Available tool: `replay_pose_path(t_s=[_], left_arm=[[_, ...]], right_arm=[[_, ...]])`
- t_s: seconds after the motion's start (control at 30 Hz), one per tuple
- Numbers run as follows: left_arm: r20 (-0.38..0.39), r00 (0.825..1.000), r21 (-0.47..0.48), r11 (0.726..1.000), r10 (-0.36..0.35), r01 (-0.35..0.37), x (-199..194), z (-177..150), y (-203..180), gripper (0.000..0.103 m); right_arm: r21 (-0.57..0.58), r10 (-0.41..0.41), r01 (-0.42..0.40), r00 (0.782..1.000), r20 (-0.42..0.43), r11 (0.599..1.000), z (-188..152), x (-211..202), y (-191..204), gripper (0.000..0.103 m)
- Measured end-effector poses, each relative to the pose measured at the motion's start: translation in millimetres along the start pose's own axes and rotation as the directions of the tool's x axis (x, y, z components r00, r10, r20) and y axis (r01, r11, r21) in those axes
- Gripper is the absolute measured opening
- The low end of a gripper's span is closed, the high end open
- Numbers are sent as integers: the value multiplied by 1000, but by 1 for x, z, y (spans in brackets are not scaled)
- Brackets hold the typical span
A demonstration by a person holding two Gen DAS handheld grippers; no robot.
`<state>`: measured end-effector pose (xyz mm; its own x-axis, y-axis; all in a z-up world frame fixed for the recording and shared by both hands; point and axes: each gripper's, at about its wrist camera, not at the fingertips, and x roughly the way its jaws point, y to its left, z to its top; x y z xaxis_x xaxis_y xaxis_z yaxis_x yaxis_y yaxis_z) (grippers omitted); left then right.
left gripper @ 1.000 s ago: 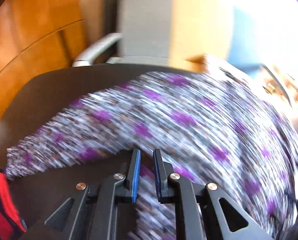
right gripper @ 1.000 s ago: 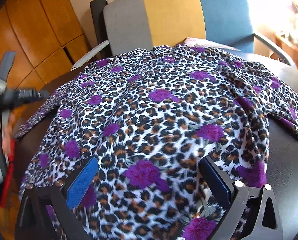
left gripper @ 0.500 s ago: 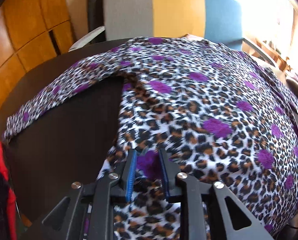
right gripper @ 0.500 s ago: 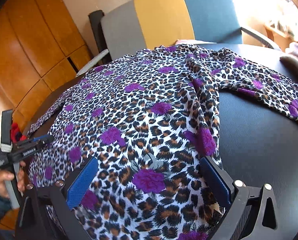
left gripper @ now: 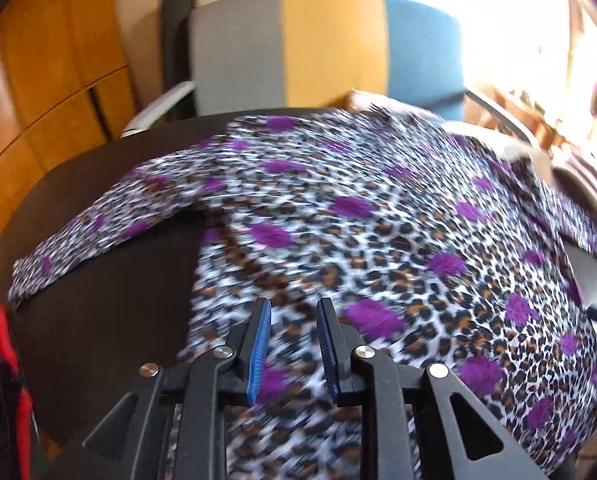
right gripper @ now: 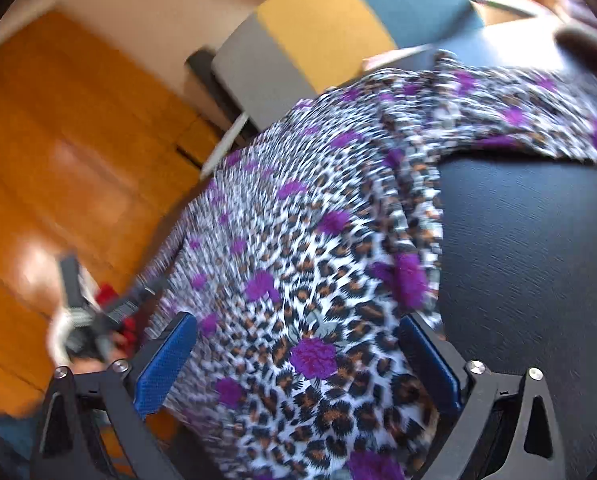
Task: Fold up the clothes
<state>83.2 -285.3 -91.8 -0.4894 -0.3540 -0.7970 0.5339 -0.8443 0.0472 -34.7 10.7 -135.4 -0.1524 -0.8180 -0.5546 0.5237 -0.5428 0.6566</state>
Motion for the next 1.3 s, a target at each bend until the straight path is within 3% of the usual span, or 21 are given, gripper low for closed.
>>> replay_pose_path(t_s=[0.1,0.17,0.33,0.4,0.5,0.57,0.73,0.83,0.87,0.9,1.0,1.07,1.17,1.3], left_arm=[[-29,1000,-8,1000,-11,10,19,-1,-7,25],[-4,1000,-28,1000,3,-3,21,-2,-5,29],[37,999,-88,996,-11,15,26,-5,6,43],[52,999,-85,996,2,3,29,-7,5,46],[60,998,-84,996,18,-13,31,-8,4,48],[60,998,-90,996,19,-13,32,-8,4,49],[65,998,-93,995,25,-19,32,-8,4,53],[66,997,-92,995,32,-25,32,-8,4,54],[67,997,-94,995,31,-25,32,-8,4,54],[68,997,-94,995,30,-23,32,-8,4,54],[72,997,-97,995,24,-17,33,-8,5,54],[75,997,-98,995,23,-16,33,-8,5,54],[80,997,-103,995,18,-9,32,-9,6,54],[85,996,-107,994,5,4,32,-10,8,54]], right_arm=[[87,-83,72,989,126,994,5,-48,-29,101],[142,-165,136,962,218,980,7,-84,-50,100],[349,-341,196,838,425,917,17,-176,-106,93],[413,-394,203,800,453,888,25,-196,-125,88],[477,-437,203,776,455,855,39,-205,-154,75],[515,-464,203,763,450,833,47,-209,-172,73],[561,-477,180,760,442,808,59,-203,-197,68],[529,-498,244,763,412,813,68,-194,-191,36],[515,-522,292,761,385,806,71,-188,-186,16],[499,-548,341,757,357,796,75,-182,-182,6],[449,-580,416,745,330,791,85,-174,-168,5],[411,-563,415,744,361,812,95,-171,-148,5],[333,-491,379,782,384,863,117,-154,-115,4],[203,-369,314,856,362,927,135,-93,-61,4]])
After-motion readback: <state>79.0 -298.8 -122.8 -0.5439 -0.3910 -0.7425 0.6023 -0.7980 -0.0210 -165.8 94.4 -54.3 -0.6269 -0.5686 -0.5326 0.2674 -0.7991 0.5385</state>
